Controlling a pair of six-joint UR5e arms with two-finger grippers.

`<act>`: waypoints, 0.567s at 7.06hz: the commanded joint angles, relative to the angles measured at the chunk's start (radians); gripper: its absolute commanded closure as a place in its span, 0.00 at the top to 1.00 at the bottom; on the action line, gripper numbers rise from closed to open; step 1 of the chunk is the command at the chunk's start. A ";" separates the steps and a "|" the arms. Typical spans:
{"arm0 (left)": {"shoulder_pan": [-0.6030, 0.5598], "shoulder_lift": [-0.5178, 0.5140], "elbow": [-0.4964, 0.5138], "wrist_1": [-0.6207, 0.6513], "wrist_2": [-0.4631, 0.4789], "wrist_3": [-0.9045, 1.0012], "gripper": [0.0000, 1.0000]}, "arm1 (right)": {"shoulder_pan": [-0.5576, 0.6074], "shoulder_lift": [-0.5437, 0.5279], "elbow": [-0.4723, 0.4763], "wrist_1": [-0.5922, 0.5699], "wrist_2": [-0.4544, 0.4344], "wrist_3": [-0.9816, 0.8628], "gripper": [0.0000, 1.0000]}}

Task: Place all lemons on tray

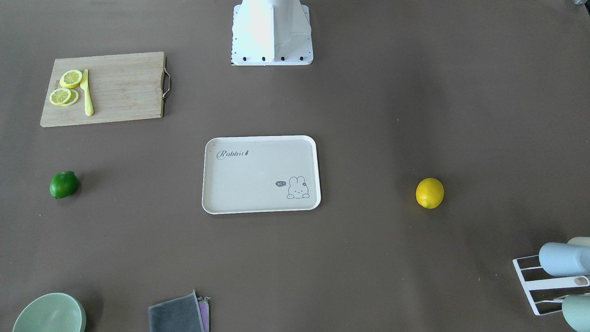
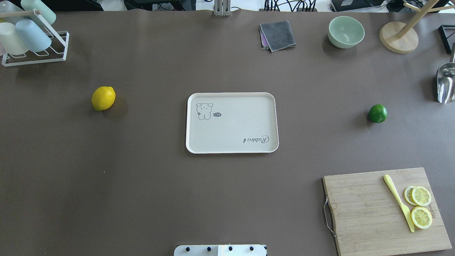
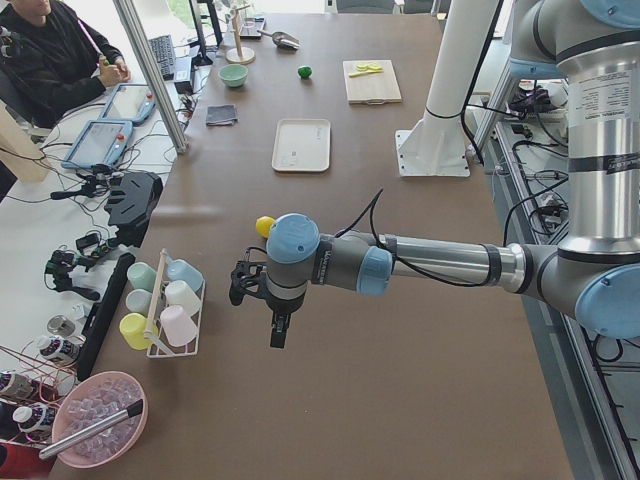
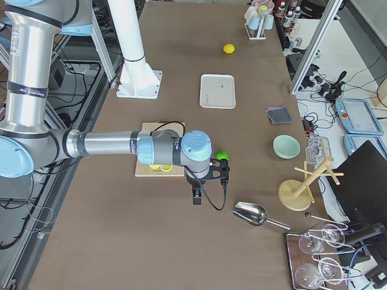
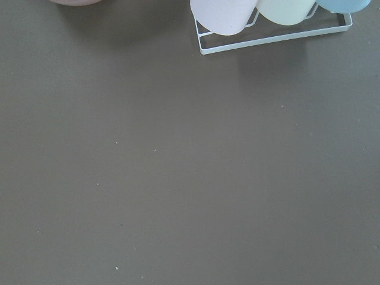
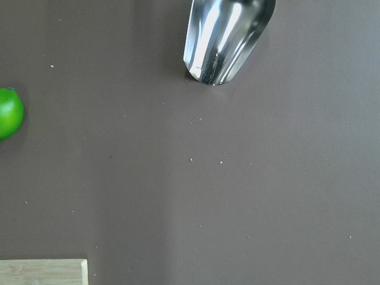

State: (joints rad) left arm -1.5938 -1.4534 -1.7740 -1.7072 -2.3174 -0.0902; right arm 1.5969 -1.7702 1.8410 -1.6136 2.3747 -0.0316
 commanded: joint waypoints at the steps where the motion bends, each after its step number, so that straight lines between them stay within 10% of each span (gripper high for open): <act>1: 0.000 -0.008 -0.033 -0.014 -0.002 0.006 0.98 | -0.002 0.012 -0.002 0.009 0.005 0.002 1.00; 4: 0.014 -0.051 -0.007 -0.153 -0.042 0.013 0.98 | -0.009 0.069 0.018 0.009 -0.003 0.084 1.00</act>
State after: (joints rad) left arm -1.5831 -1.4855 -1.7947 -1.8044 -2.3313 -0.0860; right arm 1.5932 -1.7269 1.8616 -1.6047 2.3786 -0.0079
